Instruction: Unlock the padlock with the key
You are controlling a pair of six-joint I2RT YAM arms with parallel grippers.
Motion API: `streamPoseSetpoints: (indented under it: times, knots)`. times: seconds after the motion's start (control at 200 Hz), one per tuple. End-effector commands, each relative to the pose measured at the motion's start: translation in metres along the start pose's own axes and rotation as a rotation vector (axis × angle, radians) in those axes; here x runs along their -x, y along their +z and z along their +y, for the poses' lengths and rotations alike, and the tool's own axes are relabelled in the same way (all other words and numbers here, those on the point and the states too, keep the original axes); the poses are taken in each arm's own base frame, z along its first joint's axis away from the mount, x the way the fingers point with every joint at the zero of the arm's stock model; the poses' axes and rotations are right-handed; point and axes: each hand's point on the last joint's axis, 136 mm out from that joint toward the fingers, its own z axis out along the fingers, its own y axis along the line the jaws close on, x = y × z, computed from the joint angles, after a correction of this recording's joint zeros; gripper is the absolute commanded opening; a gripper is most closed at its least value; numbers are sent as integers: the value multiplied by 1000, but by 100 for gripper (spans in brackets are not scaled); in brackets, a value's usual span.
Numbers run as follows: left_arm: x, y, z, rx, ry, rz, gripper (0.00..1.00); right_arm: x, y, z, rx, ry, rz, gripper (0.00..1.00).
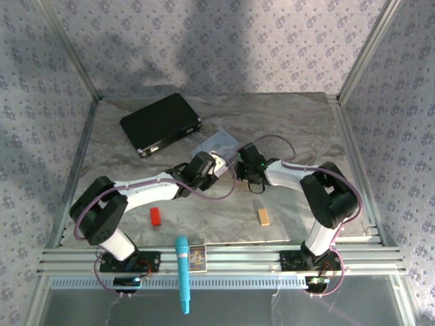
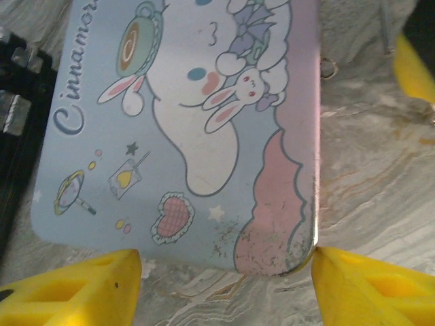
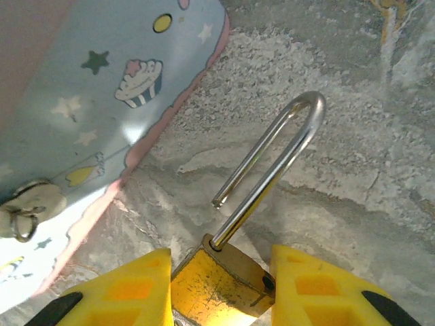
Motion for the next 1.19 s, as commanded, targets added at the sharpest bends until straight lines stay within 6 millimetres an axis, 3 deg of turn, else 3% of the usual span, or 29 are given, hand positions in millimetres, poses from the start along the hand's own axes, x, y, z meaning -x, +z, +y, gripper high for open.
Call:
streamPoseSetpoints:
  times: [0.0, 0.495, 0.845, 1.039, 1.189]
  knots:
    - [4, -8, 27, 112, -53, 2, 71, -33, -2, -43, -166, -75, 172, 29]
    - [-8, -14, 74, 305, -231, 50, 96, -54, -36, -101, -373, -127, 403, 40]
    - [-22, -8, 109, 401, -421, 105, 98, -46, -61, -122, -506, -188, 426, 56]
    - [-23, -9, 115, 400, -456, 108, 99, -39, -66, -119, -502, -210, 401, 60]
    - [-16, -26, 114, 358, -507, 26, 100, -25, -68, -97, -387, -216, 310, 75]
